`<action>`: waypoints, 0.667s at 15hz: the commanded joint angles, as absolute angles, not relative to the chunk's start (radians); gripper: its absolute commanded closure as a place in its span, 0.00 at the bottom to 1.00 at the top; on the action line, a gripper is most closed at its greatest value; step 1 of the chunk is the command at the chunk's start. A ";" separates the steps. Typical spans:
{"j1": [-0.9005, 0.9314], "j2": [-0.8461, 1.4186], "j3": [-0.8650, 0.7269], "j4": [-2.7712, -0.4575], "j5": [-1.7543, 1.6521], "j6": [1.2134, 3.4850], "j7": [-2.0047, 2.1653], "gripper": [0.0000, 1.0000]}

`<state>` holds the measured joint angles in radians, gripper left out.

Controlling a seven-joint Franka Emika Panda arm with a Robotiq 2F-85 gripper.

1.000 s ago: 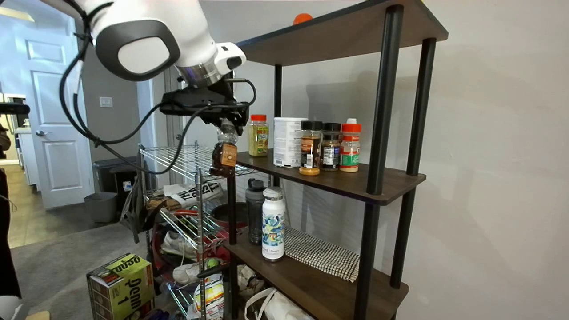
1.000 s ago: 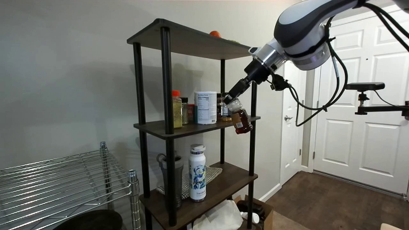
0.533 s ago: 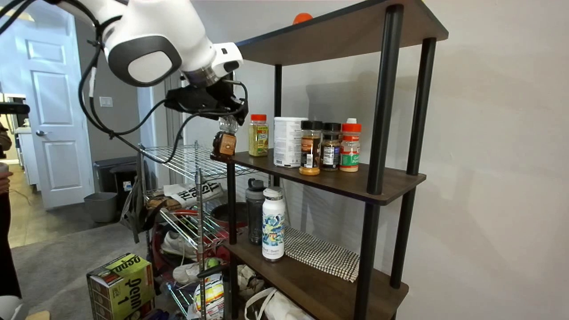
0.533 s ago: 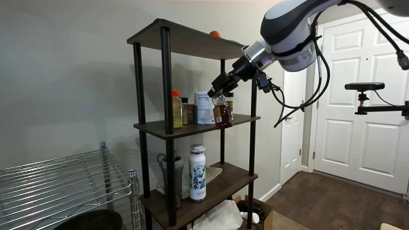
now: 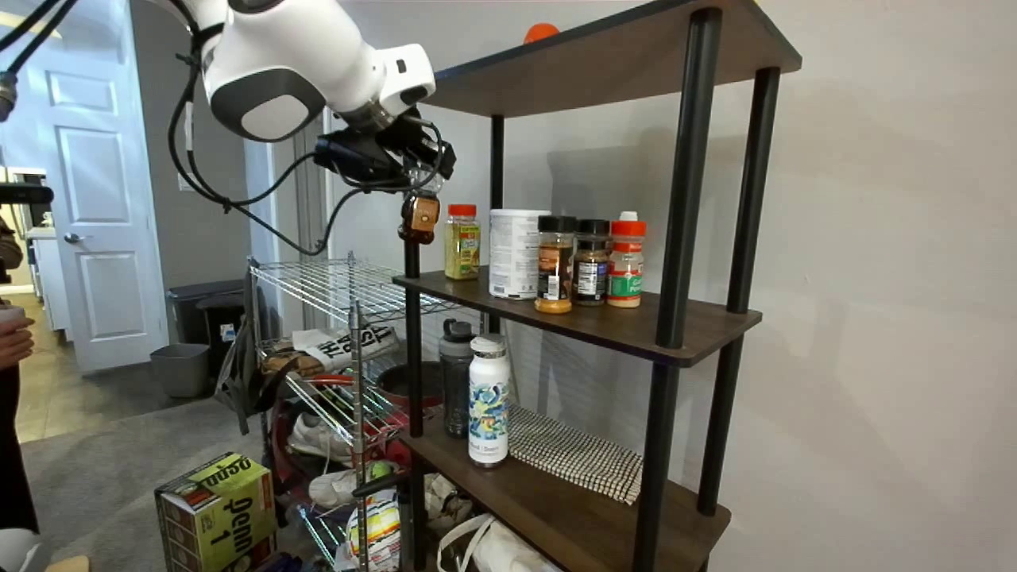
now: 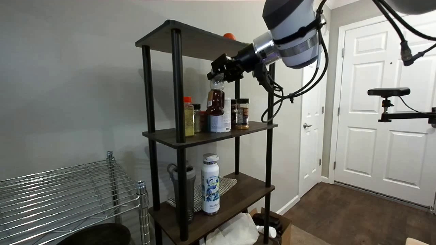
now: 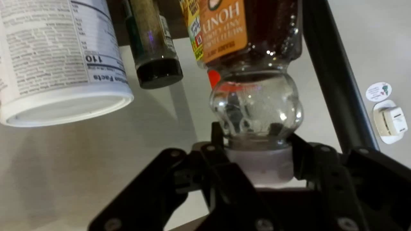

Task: Move the bottle of honey to the left

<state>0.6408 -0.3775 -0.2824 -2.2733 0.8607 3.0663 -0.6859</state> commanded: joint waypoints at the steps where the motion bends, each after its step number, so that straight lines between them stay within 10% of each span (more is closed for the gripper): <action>1: 0.795 -0.347 -0.401 -2.187 0.961 3.144 -0.833 0.83; 10: 1.157 -0.407 -0.753 -2.188 0.973 3.255 -1.110 0.83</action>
